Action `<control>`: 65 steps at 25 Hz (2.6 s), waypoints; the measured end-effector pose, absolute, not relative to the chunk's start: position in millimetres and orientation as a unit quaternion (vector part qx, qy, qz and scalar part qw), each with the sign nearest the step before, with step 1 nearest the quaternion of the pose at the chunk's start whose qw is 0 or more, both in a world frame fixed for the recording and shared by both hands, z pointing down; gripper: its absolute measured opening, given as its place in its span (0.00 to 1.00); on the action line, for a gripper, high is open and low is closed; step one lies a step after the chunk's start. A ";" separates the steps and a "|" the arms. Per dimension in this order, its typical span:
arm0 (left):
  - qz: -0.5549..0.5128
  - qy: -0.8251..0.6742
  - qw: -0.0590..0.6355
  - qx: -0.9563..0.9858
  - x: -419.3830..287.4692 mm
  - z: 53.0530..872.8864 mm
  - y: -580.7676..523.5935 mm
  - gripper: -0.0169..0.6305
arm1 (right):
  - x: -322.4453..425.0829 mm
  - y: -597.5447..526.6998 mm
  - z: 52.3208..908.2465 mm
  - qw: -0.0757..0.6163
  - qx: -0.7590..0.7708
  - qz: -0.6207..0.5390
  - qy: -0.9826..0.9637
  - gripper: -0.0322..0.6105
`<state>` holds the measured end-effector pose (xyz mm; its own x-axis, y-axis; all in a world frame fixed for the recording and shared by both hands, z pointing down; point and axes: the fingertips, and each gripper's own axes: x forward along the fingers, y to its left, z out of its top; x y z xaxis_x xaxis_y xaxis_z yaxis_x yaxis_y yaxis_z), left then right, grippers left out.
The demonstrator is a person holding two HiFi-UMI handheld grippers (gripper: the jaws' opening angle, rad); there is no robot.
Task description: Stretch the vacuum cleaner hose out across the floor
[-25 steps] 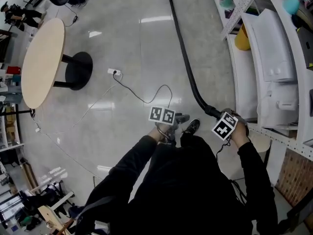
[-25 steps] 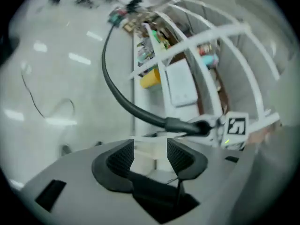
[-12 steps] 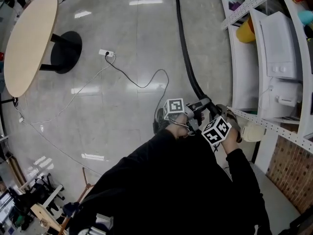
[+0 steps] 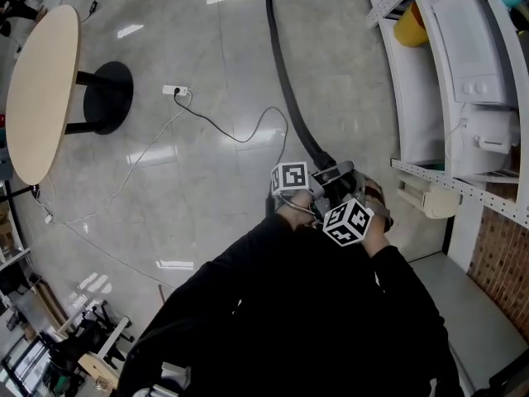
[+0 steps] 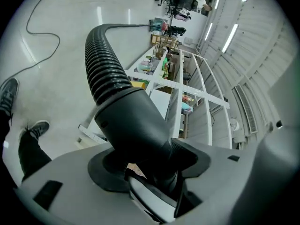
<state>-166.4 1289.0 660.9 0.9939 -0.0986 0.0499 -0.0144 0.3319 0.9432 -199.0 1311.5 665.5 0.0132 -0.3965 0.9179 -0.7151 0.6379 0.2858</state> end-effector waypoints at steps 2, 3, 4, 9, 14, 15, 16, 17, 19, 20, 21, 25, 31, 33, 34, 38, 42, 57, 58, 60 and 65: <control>-0.010 -0.073 0.805 0.589 -168.5 675.0 1287.2 0.45 | -197.0 1312.8 671.1 0.565 0.413 0.134 -0.702 0.34; -0.009 -0.088 0.805 0.587 -171.8 684.3 1284.1 0.45 | -195.4 1314.3 673.4 0.556 0.414 0.136 -0.708 0.52; -0.015 -0.102 0.808 0.580 -176.0 692.6 1278.5 0.45 | -194.0 1316.2 674.9 0.550 0.412 0.137 -0.714 0.59; -0.044 -0.109 0.812 0.572 -183.3 701.6 1248.3 0.42 | -182.6 1334.0 657.5 0.476 0.381 0.162 -0.776 0.59; 0.001 -0.057 0.813 0.580 -177.8 699.9 1263.7 0.42 | -157.4 1381.4 625.9 0.174 0.290 0.443 -0.830 0.59; 0.006 -0.037 0.813 0.581 -175.2 699.5 1268.9 0.42 | -149.5 1385.7 623.1 0.100 0.259 0.511 -0.813 0.59; 0.009 -0.019 0.813 0.582 -172.7 698.9 1274.4 0.42 | -141.3 1388.3 624.3 0.041 0.230 0.561 -0.794 0.59; 0.009 -0.003 0.813 0.582 -170.5 698.4 1280.2 0.41 | -134.1 1390.2 629.6 0.003 0.206 0.592 -0.779 0.59; 0.005 0.020 0.816 0.578 -166.4 696.5 1290.9 0.41 | -127.6 1396.7 646.1 -0.018 0.166 0.612 -0.773 0.59; 0.000 0.031 0.817 0.576 -163.9 693.6 1294.8 0.41 | -130.2 1402.7 651.6 -0.016 0.139 0.614 -0.777 0.59; -0.007 0.042 0.818 0.574 -161.4 689.7 1297.3 0.41 | -136.7 1410.4 652.6 -0.013 0.104 0.613 -0.783 0.59; -0.041 0.074 0.820 0.566 -158.5 676.9 1299.5 0.41 | -174.9 1448.8 641.5 0.025 -0.036 0.579 -0.814 0.54; 0.003 0.066 0.824 0.563 -161.0 699.8 1312.9 0.42 | -182.5 1466.4 655.3 0.093 -0.012 0.561 -0.822 0.30; 0.048 0.052 0.816 0.573 -163.8 714.6 1326.9 0.56 | -174.5 1474.7 659.2 0.119 -0.005 0.571 -0.812 0.30; 0.067 0.046 0.814 0.575 -167.8 722.1 1334.9 0.58 | -168.0 1477.5 662.3 0.127 0.001 0.579 -0.805 0.30; 0.173 0.005 0.797 0.578 -200.8 764.4 1374.3 0.59 | -123.4 1483.3 696.7 0.179 0.047 0.597 -0.780 0.30; 0.331 -0.002 0.692 0.642 -225.6 790.6 1411.7 0.59 | -69.5 1499.7 765.0 0.311 0.090 0.584 -0.744 0.30; 0.501 0.086 0.314 0.802 -157.3 799.4 1461.5 0.52 | 44.5 1556.4 972.9 0.574 0.172 0.481 -0.641 0.27; 0.496 0.087 0.326 0.800 -148.8 801.4 1466.3 0.51 | 47.8 1562.0 986.8 0.574 0.172 0.480 -0.640 0.27; 0.483 0.083 0.354 0.796 -133.8 808.3 1473.9 0.49 | 51.5 1573.0 1016.5 0.573 0.171 0.481 -0.641 0.27; 0.468 0.074 0.377 0.795 -111.6 836.5 1475.5 0.47 | 48.3 1591.4 1094.1 0.578 0.149 0.486 -0.638 0.27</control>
